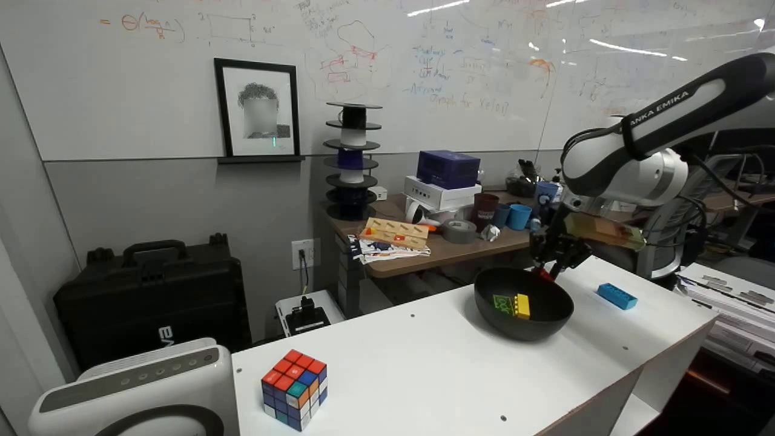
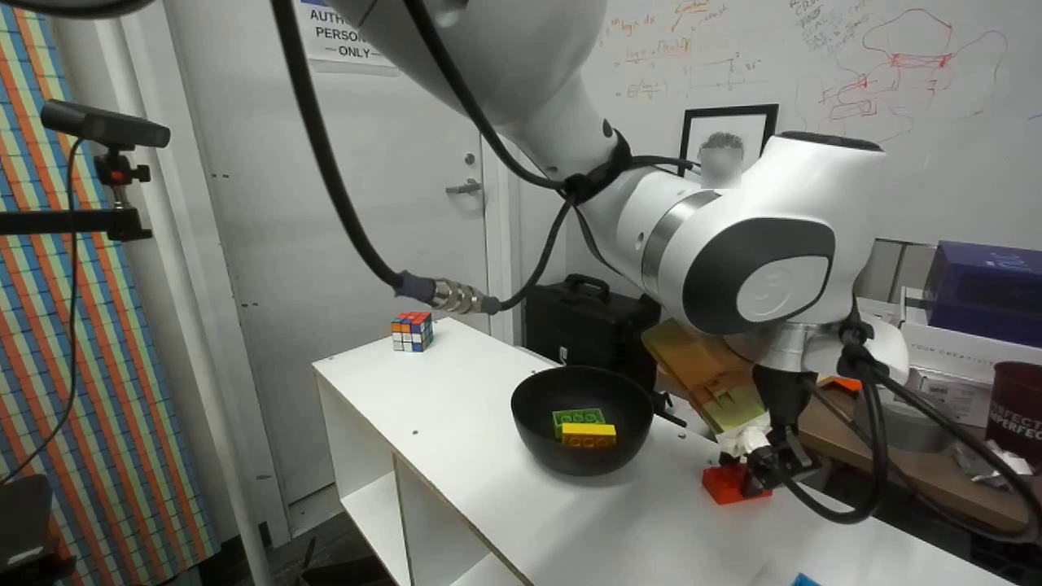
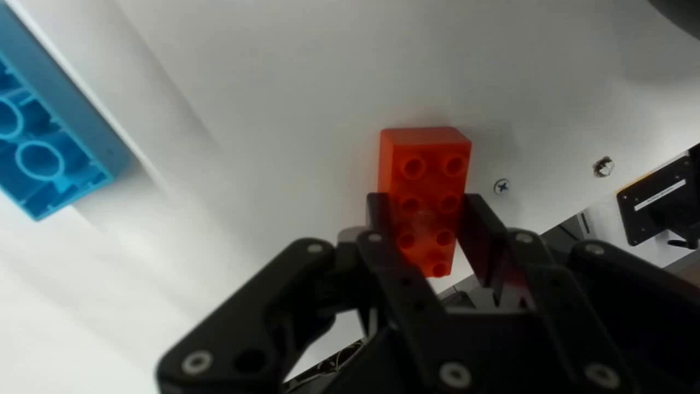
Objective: Put the green, yellow, orange and blue lego bricks in the black bowl
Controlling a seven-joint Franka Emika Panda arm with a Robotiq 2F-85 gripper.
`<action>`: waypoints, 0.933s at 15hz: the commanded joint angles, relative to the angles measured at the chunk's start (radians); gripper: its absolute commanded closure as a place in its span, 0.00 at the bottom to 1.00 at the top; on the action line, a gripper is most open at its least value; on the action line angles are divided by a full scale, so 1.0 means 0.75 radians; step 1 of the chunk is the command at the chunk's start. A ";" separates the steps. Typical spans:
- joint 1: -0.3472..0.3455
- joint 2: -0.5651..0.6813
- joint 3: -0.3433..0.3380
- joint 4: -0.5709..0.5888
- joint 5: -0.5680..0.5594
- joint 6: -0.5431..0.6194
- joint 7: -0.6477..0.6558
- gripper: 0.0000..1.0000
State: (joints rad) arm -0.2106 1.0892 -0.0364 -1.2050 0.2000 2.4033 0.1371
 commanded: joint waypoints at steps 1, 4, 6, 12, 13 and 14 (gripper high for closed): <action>-0.003 -0.067 0.006 -0.076 0.009 -0.060 0.002 0.87; 0.012 -0.117 0.000 -0.124 0.006 -0.061 0.009 0.88; 0.033 -0.181 0.001 -0.175 0.001 -0.042 0.010 0.88; 0.149 -0.459 -0.014 -0.375 -0.062 -0.044 0.005 0.89; 0.160 -0.498 -0.006 -0.401 -0.068 -0.051 -0.003 0.89; 0.167 -0.537 0.013 -0.430 -0.062 -0.061 -0.020 0.89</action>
State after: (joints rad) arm -0.1128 0.8122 -0.0356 -1.4066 0.1672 2.3651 0.1371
